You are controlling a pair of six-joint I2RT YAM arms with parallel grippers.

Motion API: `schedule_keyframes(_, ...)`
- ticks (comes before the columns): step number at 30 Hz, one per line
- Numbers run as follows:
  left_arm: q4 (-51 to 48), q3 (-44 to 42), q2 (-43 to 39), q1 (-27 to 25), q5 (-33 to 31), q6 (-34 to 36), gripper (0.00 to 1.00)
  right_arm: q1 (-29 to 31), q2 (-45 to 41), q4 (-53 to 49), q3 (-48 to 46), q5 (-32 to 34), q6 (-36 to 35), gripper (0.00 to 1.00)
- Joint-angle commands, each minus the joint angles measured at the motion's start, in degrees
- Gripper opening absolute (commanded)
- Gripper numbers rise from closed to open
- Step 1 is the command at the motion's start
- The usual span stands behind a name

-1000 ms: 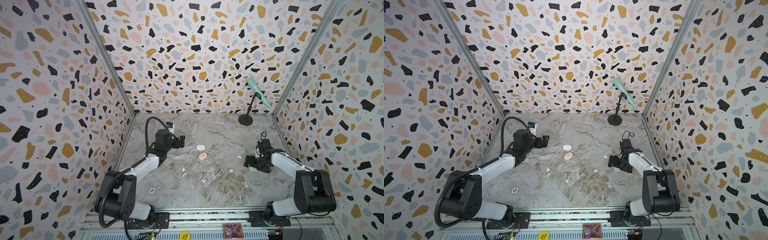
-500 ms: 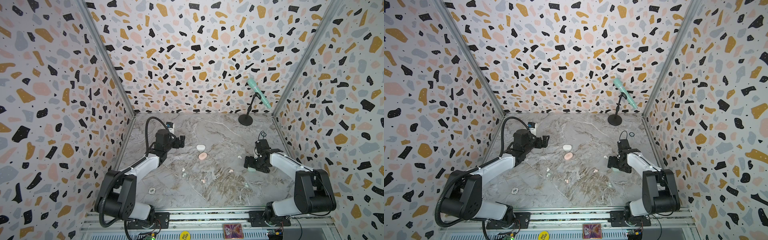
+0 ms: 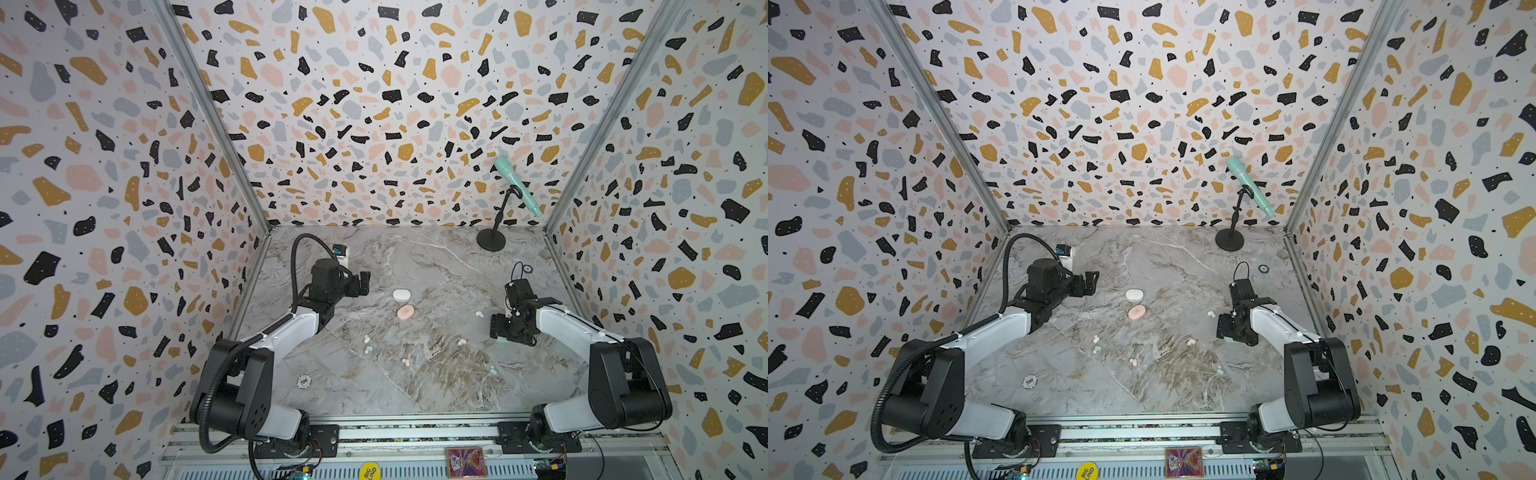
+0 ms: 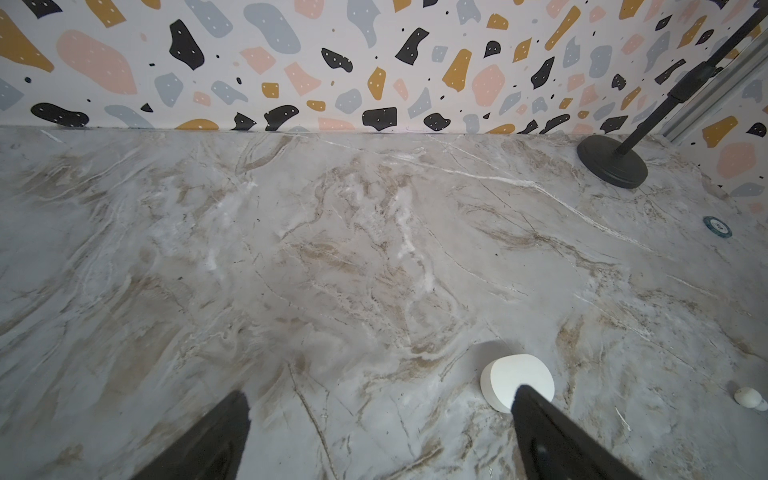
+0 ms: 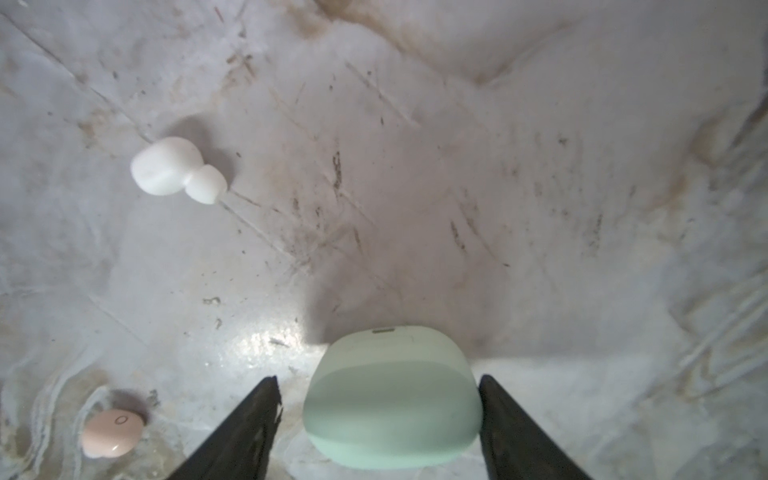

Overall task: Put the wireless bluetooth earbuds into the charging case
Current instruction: 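Carry the green case toward the left gripper while the left gripper reaches toward it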

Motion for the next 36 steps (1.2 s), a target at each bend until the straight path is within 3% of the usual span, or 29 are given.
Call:
schedule_keyframes(1,1.15,1.9,0.09,-0.32,0.43,-0.11,1.0,0.3,0.25,-1.03,1.08,1.11,-0.4,0.71)
schedule_keyframes(11,0.97,1.77,0.15,-0.57,1.0,-0.3,1.0,0.39,0.19,-0.99,1.09,0.68,-0.54,0.58)
schedule_keyframes(20,2.59,-0.44,-0.41,-3.06,6.44,-1.78,1.0,1.01,-2.51,-2.87,3.21,-2.49,0.14,0.55)
schedule_keyframes(23,8.59,-4.2,-1.69,-6.19,9.61,-2.07,1.0,1.31,-3.41,-3.98,4.54,-4.29,0.38,0.54)
schedule_keyframes(28,10.46,-5.18,-1.3,-13.78,10.09,4.49,1.0,2.34,-4.89,-6.48,8.02,-7.96,0.9,0.53)
schedule_keyframes(36,24.31,-8.16,0.72,-20.11,20.47,9.9,1.0,9.33,-6.14,-10.95,15.0,-13.09,4.45,0.53)
